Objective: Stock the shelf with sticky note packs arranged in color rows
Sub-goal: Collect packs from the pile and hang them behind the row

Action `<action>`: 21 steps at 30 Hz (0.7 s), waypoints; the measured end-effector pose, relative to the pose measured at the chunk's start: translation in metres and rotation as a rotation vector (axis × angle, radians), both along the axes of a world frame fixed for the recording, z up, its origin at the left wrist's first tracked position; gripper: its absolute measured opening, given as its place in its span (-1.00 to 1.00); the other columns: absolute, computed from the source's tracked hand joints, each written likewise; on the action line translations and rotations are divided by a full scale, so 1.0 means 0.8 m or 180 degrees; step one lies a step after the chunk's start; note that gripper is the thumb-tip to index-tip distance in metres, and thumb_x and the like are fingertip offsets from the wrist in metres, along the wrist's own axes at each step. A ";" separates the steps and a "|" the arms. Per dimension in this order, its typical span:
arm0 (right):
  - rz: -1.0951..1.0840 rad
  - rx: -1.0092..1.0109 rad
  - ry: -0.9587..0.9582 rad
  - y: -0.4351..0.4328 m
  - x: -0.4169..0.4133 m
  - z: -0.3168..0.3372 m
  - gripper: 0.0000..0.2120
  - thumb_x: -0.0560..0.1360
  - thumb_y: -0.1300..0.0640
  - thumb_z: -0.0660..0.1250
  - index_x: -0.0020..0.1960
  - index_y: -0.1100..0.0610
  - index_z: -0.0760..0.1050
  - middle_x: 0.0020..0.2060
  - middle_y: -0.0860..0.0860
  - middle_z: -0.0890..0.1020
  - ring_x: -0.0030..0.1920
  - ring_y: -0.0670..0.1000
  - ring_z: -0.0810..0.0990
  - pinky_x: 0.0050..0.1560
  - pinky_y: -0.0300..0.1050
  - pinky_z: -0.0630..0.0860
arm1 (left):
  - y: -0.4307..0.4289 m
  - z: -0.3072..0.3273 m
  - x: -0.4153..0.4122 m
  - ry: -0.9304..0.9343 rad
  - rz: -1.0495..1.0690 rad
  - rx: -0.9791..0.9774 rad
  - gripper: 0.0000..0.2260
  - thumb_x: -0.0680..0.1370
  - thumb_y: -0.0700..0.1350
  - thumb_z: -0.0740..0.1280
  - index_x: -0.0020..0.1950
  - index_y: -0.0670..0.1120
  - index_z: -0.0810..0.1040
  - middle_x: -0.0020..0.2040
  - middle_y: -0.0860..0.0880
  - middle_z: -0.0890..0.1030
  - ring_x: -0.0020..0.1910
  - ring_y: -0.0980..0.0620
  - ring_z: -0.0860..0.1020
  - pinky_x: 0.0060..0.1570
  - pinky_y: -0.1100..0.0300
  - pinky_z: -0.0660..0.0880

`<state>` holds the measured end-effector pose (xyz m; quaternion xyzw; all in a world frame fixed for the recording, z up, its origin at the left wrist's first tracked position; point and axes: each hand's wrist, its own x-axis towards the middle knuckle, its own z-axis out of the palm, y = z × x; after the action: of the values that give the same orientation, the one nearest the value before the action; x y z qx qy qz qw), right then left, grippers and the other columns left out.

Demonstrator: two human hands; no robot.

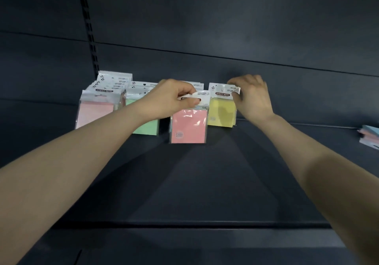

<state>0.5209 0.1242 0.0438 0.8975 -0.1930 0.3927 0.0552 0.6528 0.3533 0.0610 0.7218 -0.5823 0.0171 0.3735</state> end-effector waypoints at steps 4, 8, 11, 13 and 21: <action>-0.0049 0.0154 -0.0268 0.039 0.005 0.000 -0.73 0.48 0.23 0.29 0.14 0.02 0.57 0.04 0.00 0.62 0.08 0.16 0.47 0.13 0.03 0.40 | 0.028 0.003 0.019 0.0042 -0.0117 -0.0094 -0.83 0.48 0.06 0.43 -0.16 -0.02 0.59 -0.23 -0.13 0.59 -0.17 -0.13 0.52 -0.08 0.01 0.47; -0.0018 0.0472 -0.0590 0.108 0.018 -0.012 -0.75 0.54 0.23 0.21 0.12 0.06 0.59 0.02 0.01 0.64 0.04 0.14 0.51 0.09 0.06 0.46 | 0.075 -0.006 0.049 0.0115 -0.0166 -0.0064 -0.89 0.48 0.00 0.44 -0.15 0.00 0.58 -0.21 0.08 0.63 -0.24 0.20 0.54 -0.11 0.22 0.45; 0.0197 0.0850 -0.0434 0.170 0.029 -0.018 -0.76 0.56 0.24 0.21 0.11 0.08 0.60 0.01 -0.02 0.66 0.11 0.09 0.51 0.11 -0.14 0.41 | 0.113 -0.014 0.077 0.0073 -0.0152 -0.0063 -0.87 0.50 -0.02 0.41 -0.14 -0.07 0.58 -0.18 -0.09 0.62 -0.25 0.01 0.50 -0.08 0.10 0.47; 0.0378 0.1318 -0.0221 0.214 0.033 -0.021 -0.76 0.56 0.23 0.21 0.11 0.06 0.60 -0.02 -0.07 0.66 0.11 0.00 0.49 0.04 -0.33 0.34 | 0.136 -0.017 0.092 0.0154 -0.0144 -0.0105 -0.87 0.51 -0.04 0.39 -0.12 -0.10 0.58 -0.15 -0.10 0.62 -0.20 -0.06 0.52 -0.08 0.13 0.46; 0.0930 0.2414 0.0219 0.326 0.072 -0.022 -0.76 0.42 0.03 0.51 -0.24 0.08 0.47 -0.36 -0.21 0.51 -0.32 -0.21 0.41 -0.22 -0.33 0.33 | 0.188 -0.014 0.119 0.0088 -0.0289 -0.0275 -0.82 0.50 0.00 0.42 0.05 -0.02 0.63 0.01 0.11 0.61 0.01 0.12 0.55 0.10 0.19 0.46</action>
<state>0.5785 0.3850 0.0264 0.8848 -0.1927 0.2672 -0.3296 0.7481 0.5039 0.0500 0.6781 -0.6079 0.0152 0.4128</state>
